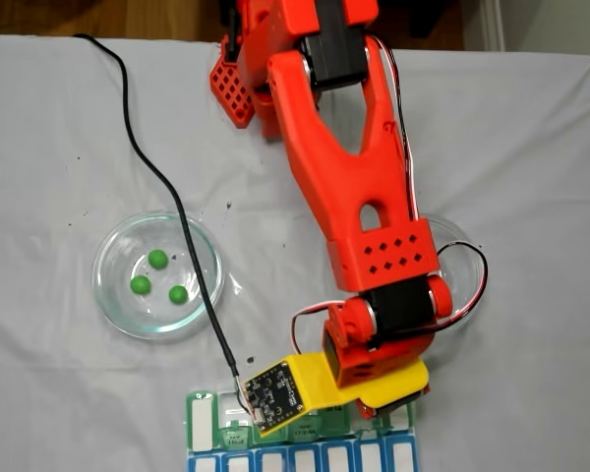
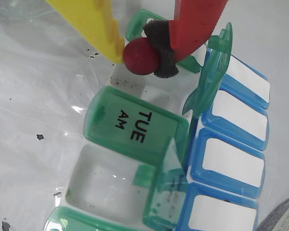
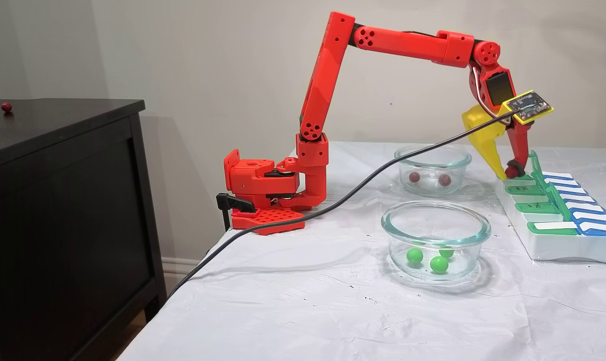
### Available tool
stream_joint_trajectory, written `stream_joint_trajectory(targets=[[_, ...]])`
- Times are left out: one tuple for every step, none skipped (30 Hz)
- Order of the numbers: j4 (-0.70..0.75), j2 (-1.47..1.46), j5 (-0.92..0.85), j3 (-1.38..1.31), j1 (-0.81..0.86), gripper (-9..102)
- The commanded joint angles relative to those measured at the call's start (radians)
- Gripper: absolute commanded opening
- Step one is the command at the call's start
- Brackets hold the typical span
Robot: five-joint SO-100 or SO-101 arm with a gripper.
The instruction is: Sort medicines into box.
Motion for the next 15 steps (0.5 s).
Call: stream_joint_trajectory(targets=[[-0.014,0.018,0.011,-0.095,-0.018,18],[-0.012,0.017,0.011,-0.095,-0.018,24],[-0.009,0.017,0.012,-0.095,-0.017,27],[-0.006,0.017,0.012,-0.097,-0.017,29],[-0.002,0.023,0.012,-0.097,-0.017,30],[0.008,0.029,0.012,-0.095,-0.017,30],[0.014,0.041,0.011,-0.089,-0.018,31],[0.020,0.058,0.009,-0.081,-0.018,32],[0.026,0.078,0.003,-0.074,-0.020,32],[0.037,0.098,-0.005,-0.069,-0.021,30],[0.051,0.124,-0.006,-0.069,-0.021,27],[0.069,0.150,-0.006,-0.071,-0.021,20],[0.091,0.183,-0.011,-0.075,-0.021,11],[0.121,0.213,-0.014,-0.083,-0.023,6],[0.164,0.242,-0.018,-0.101,-0.031,0]])
